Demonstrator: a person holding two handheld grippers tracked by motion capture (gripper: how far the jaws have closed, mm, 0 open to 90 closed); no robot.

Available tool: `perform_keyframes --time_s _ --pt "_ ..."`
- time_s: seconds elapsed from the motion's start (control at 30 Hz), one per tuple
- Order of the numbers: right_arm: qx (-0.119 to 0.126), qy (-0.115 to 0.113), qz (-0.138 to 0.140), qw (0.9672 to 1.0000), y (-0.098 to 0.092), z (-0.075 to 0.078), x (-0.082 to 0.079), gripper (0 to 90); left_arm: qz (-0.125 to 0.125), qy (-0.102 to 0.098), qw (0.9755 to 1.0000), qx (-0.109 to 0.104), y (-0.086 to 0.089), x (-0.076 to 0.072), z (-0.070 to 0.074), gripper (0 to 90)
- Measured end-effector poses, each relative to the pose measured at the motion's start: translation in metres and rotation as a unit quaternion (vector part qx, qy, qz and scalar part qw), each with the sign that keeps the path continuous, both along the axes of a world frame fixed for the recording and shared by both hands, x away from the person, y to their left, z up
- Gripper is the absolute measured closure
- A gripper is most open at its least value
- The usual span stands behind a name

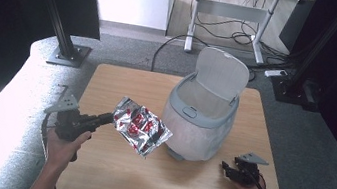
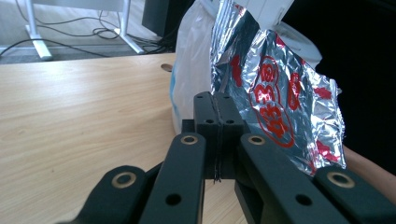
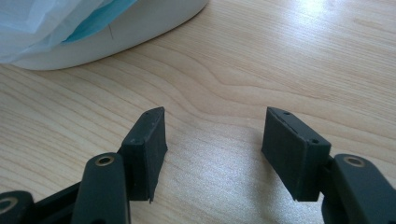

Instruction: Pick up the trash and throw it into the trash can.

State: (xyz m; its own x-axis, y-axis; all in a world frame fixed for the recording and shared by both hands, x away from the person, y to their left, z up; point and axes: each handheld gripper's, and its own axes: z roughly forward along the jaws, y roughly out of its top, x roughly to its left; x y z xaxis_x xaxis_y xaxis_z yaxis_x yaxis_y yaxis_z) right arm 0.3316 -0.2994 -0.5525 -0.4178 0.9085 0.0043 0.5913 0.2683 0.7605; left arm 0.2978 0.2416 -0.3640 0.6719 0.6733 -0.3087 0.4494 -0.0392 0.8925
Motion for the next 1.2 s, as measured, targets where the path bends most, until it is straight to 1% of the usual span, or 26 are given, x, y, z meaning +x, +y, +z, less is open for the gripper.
perform_keyframes --time_s 0.17,0.27,0.37,0.63,0.7,0.83,0.97,1.2 --pt "0.0 0.0 0.0 1.0 0.0 0.0 0.0 38.6 -0.005 -0.001 1.0 -0.003 -0.003 0.005 0.005 90.0" --pt "-0.001 0.0 0.0 1.0 0.0 0.0 0.0 38.5 -0.007 0.002 1.0 0.003 -0.005 0.009 0.007 90.0" --pt "-0.001 0.0 0.001 1.0 0.0 0.0 0.0 38.4 -0.009 0.001 1.0 0.003 -0.007 0.011 0.009 90.0" --pt "-0.001 0.001 0.001 1.0 0.0 0.0 0.0 37.1 -0.01 -0.005 0.9999 0.006 -0.012 0.016 0.019 90.0" --pt "-0.002 0.002 0.002 1.0 0.0 0.0 0.0 36.6 -0.008 -0.007 0.9999 0.002 -0.011 0.018 0.022 90.0" --pt "-0.003 0.003 0.002 1.0 0.0 0.0 0.0 36.2 -0.007 -0.008 0.9999 0.004 -0.012 0.02 0.025 90.0" --pt "-0.002 0.003 0.002 1.0 0.0 0.0 0.0 36.0 -0.009 -0.01 0.9999 0.002 -0.013 0.021 0.03 90.0" --pt "-0.003 0.003 0.002 1.0 0.0 0.0 0.0 35.8 -0.012 -0.013 0.9998 0.01 -0.019 0.028 0.038 90.0"
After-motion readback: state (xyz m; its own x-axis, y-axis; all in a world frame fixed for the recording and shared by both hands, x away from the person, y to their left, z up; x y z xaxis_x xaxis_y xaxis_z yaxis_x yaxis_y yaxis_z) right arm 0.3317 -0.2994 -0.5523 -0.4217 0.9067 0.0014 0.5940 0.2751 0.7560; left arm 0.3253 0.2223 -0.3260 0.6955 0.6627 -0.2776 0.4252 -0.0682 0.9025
